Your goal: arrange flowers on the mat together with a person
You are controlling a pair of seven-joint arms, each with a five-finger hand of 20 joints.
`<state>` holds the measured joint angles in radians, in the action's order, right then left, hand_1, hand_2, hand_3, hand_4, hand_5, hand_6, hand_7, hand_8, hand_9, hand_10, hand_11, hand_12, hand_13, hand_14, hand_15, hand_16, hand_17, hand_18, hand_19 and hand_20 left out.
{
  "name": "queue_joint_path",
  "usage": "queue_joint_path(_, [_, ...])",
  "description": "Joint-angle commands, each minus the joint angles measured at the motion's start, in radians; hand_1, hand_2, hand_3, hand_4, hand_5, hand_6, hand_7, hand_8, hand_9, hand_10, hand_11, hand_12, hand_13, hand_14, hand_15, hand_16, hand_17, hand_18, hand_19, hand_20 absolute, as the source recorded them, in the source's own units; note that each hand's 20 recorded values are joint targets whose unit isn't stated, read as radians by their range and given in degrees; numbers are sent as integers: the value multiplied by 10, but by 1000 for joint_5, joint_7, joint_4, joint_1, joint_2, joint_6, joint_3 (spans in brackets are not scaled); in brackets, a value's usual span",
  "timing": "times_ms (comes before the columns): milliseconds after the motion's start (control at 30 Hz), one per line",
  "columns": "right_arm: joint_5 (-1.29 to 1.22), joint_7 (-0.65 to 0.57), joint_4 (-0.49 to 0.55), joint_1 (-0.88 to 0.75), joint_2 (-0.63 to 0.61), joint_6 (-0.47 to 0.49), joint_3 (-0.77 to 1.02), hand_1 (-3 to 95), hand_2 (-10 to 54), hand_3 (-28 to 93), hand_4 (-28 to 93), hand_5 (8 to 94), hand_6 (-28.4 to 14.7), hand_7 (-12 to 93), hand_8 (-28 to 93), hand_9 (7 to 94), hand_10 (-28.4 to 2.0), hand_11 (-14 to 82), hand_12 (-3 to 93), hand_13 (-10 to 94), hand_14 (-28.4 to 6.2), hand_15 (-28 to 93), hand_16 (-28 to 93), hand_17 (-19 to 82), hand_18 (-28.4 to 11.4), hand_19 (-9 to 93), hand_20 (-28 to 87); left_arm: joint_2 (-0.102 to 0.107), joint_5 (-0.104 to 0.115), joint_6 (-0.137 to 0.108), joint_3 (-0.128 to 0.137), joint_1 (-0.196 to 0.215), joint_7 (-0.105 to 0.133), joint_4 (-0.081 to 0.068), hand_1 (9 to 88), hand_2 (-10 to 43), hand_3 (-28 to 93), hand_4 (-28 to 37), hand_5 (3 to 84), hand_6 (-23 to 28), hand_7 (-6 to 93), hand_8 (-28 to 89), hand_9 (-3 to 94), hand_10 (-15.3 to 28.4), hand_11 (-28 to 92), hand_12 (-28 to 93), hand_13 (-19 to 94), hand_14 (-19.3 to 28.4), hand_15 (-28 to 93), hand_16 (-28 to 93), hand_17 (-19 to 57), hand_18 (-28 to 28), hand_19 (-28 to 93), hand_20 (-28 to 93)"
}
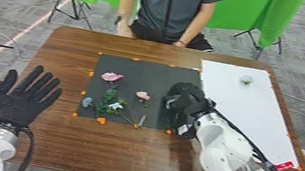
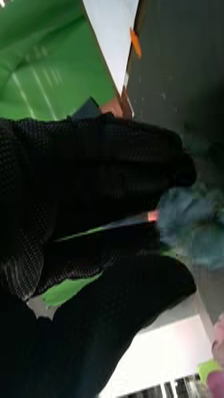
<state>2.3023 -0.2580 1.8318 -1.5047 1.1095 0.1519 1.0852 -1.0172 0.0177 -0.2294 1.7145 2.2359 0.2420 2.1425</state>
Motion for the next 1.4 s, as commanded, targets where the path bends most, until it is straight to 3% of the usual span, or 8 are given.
queue_joint_path(33, [19, 7, 31, 3, -11, -94, 6, 464, -95, 815, -283, 541, -5, 251, -160, 495, -120, 130, 153, 519, -85, 410, 193, 340, -146, 702, 298, -11, 5, -4, -1, 13, 0, 0, 237, 137, 693, -283, 411, 77, 96, -97, 366, 157, 183, 77, 285, 156, 246, -50, -54, 133, 292, 116])
queue_joint_path(233, [-18, 7, 88, -1, -23, -149, 67, 449, -95, 812, -283, 531, -10, 241, -157, 481, -129, 124, 151, 505, -90, 373, 181, 338, -145, 675, 277, -13, 8, 0, 2, 19, 6, 1, 236, 133, 694, -283, 411, 77, 97, -97, 366, 157, 183, 77, 284, 156, 246, -51, -54, 134, 293, 115])
queue_joint_path(400, [-177, 4, 139, -29, -65, -245, 144, 374, -93, 815, -271, 509, -22, 223, -148, 459, -137, 114, 149, 474, -102, 338, 163, 317, -138, 588, 205, -13, 5, 6, 10, 23, 11, 2, 237, 130, 695, -283, 411, 77, 94, -98, 365, 156, 180, 76, 285, 154, 242, -52, -54, 134, 292, 114])
queue_joint_path(500, [-368, 57, 124, -47, -99, -359, 180, 328, -16, 814, -256, 511, -29, 214, -141, 460, -140, 113, 141, 470, -106, 321, 148, 307, -133, 523, 141, -13, 4, -3, 18, 33, 19, 8, 238, 130, 694, -283, 411, 77, 93, -98, 366, 156, 180, 76, 285, 153, 239, -53, -53, 134, 291, 114])
queue_joint_path(633, [-653, 115, 148, -115, -106, -318, 316, 303, 40, 822, -256, 512, -28, 223, -146, 457, -136, 116, 131, 443, -106, 287, 128, 278, -123, 442, 95, -13, 4, 1, 20, 32, 25, 8, 243, 133, 685, -283, 422, 59, 101, -100, 380, 143, 183, 74, 288, 149, 238, -52, -53, 134, 289, 114])
queue_joint_path(833, [-909, 147, 193, -228, -94, -296, 476, 257, 66, 824, -253, 471, -31, 195, -139, 412, -118, 90, 116, 352, -103, 203, 101, 225, -125, 362, 99, -13, 3, 5, 30, 39, 31, 10, 244, 135, 686, -283, 428, 54, 104, -105, 389, 141, 176, 67, 293, 143, 234, -54, -52, 133, 286, 114])
queue_joint_path(1133, [-1015, 184, 245, -362, -62, -259, 606, 215, 80, 819, -251, 445, -32, 167, -127, 382, -119, 64, 108, 312, -96, 143, 90, 194, -131, 323, 114, -14, 5, 3, 34, 44, 27, 12, 242, 135, 687, -283, 427, 55, 103, -105, 392, 139, 173, 67, 293, 142, 233, -55, -51, 133, 285, 116])
queue_joint_path(1400, [-1038, 174, 267, -421, -38, -230, 668, 201, 84, 817, -247, 432, -35, 148, -114, 361, -120, 49, 111, 301, -99, 121, 113, 184, -134, 304, 133, -13, 5, 8, 35, 54, 38, 18, 242, 135, 687, -283, 426, 57, 100, -104, 391, 142, 170, 69, 292, 142, 232, -54, -52, 133, 285, 117])
